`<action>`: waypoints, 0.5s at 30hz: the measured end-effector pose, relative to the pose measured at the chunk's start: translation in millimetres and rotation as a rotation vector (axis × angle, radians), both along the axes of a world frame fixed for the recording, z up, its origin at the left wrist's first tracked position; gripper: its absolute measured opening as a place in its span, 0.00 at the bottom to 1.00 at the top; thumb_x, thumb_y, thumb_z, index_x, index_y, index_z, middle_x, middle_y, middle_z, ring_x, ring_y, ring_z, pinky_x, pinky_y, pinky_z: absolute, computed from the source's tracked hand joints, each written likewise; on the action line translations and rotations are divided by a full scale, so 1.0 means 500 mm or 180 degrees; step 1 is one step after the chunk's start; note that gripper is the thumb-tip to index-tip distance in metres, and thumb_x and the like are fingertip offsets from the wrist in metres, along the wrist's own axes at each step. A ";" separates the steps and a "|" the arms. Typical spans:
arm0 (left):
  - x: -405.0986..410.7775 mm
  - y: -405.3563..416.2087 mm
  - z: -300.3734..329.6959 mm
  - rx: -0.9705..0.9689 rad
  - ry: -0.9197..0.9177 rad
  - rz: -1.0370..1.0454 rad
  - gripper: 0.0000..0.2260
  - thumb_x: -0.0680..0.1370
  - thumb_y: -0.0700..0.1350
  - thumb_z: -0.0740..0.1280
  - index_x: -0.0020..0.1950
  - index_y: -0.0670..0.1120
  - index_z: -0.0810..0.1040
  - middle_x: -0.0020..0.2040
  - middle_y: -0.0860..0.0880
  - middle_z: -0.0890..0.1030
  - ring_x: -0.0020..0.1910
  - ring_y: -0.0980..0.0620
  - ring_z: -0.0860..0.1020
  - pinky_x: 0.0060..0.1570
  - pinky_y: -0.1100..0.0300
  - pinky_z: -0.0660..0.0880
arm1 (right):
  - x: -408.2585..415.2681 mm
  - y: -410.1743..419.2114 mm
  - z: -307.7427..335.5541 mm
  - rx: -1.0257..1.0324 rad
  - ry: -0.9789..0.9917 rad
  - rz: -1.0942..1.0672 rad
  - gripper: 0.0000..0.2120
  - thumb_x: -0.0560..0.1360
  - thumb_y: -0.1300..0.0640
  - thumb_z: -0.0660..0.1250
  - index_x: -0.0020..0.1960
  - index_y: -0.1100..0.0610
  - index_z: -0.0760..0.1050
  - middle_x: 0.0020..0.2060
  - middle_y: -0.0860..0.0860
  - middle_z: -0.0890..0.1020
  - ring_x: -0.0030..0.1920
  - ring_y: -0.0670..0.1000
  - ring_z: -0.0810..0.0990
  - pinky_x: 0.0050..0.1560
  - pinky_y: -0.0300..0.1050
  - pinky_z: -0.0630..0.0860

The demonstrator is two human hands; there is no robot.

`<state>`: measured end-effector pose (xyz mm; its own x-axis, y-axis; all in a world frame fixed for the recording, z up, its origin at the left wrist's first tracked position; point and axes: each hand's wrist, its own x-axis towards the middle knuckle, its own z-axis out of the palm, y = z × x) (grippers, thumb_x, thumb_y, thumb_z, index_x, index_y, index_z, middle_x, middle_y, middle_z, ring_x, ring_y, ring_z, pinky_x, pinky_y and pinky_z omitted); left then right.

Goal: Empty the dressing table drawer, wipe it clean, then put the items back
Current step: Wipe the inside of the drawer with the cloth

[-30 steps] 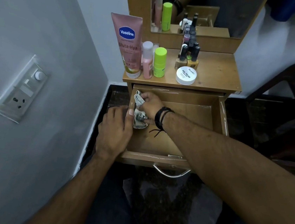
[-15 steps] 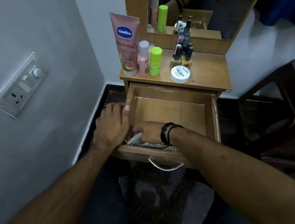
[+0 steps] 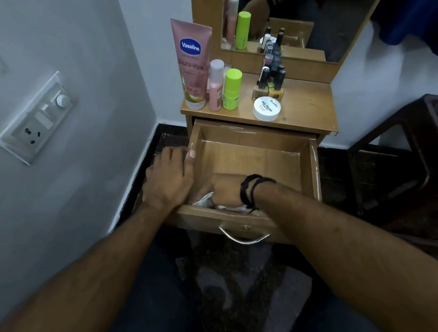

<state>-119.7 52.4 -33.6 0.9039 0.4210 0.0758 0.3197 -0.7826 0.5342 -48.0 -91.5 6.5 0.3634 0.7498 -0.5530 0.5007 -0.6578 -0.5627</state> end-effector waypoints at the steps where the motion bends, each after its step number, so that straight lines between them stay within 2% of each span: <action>1: -0.002 0.000 -0.002 0.0008 0.0002 -0.0017 0.29 0.81 0.65 0.42 0.66 0.49 0.73 0.65 0.45 0.74 0.64 0.44 0.72 0.63 0.38 0.71 | 0.011 -0.020 0.009 -0.0230 -0.0012 0.0076 0.16 0.76 0.60 0.68 0.61 0.47 0.81 0.58 0.44 0.81 0.56 0.46 0.78 0.58 0.42 0.74; 4: 0.000 0.005 -0.007 -0.0083 0.0009 -0.0034 0.31 0.81 0.66 0.41 0.66 0.50 0.73 0.65 0.45 0.73 0.64 0.44 0.72 0.63 0.37 0.71 | 0.042 -0.074 0.039 -0.0888 -0.0071 0.0265 0.19 0.75 0.65 0.68 0.60 0.48 0.81 0.55 0.45 0.79 0.52 0.45 0.76 0.43 0.36 0.72; 6: 0.001 0.006 -0.007 -0.0056 0.0008 -0.0042 0.30 0.81 0.65 0.42 0.66 0.49 0.73 0.65 0.45 0.73 0.64 0.44 0.72 0.63 0.37 0.71 | 0.049 -0.090 0.048 -0.1218 -0.0077 0.0249 0.19 0.76 0.67 0.66 0.62 0.50 0.78 0.55 0.47 0.77 0.46 0.46 0.74 0.30 0.36 0.73; 7: 0.000 0.005 -0.006 -0.0039 0.0016 -0.0045 0.30 0.82 0.65 0.42 0.66 0.48 0.74 0.65 0.44 0.74 0.63 0.44 0.72 0.62 0.37 0.71 | 0.047 -0.091 0.049 -0.1295 -0.0096 0.0222 0.19 0.76 0.68 0.65 0.63 0.50 0.77 0.53 0.48 0.76 0.44 0.45 0.73 0.26 0.36 0.72; 9: 0.001 0.002 -0.003 0.0008 0.0040 -0.0057 0.29 0.82 0.64 0.43 0.65 0.48 0.74 0.64 0.44 0.74 0.63 0.44 0.72 0.62 0.37 0.71 | 0.040 -0.076 0.034 -0.1133 -0.0231 0.0083 0.19 0.76 0.67 0.66 0.63 0.52 0.76 0.51 0.48 0.77 0.41 0.43 0.72 0.28 0.37 0.71; 11: 0.000 0.003 -0.002 0.0046 0.0077 -0.0059 0.29 0.82 0.64 0.42 0.65 0.48 0.74 0.64 0.44 0.74 0.63 0.43 0.72 0.62 0.37 0.71 | 0.019 -0.039 0.008 -0.0756 -0.0306 -0.0161 0.16 0.75 0.64 0.68 0.61 0.53 0.78 0.50 0.47 0.79 0.41 0.44 0.75 0.31 0.36 0.72; 13: 0.000 0.002 -0.004 0.0083 0.0069 -0.0063 0.29 0.82 0.64 0.42 0.64 0.48 0.74 0.64 0.44 0.74 0.62 0.43 0.73 0.61 0.37 0.72 | -0.004 -0.004 -0.015 -0.0417 -0.0227 -0.0448 0.12 0.74 0.62 0.67 0.57 0.56 0.80 0.49 0.51 0.83 0.47 0.52 0.80 0.41 0.42 0.77; 15: -0.001 0.003 -0.005 0.0064 0.0047 -0.0054 0.29 0.81 0.64 0.42 0.63 0.48 0.74 0.63 0.44 0.75 0.62 0.43 0.73 0.61 0.38 0.72 | -0.021 0.017 -0.022 -0.0243 -0.0152 -0.0464 0.13 0.75 0.61 0.65 0.57 0.56 0.81 0.50 0.54 0.84 0.51 0.55 0.81 0.51 0.49 0.79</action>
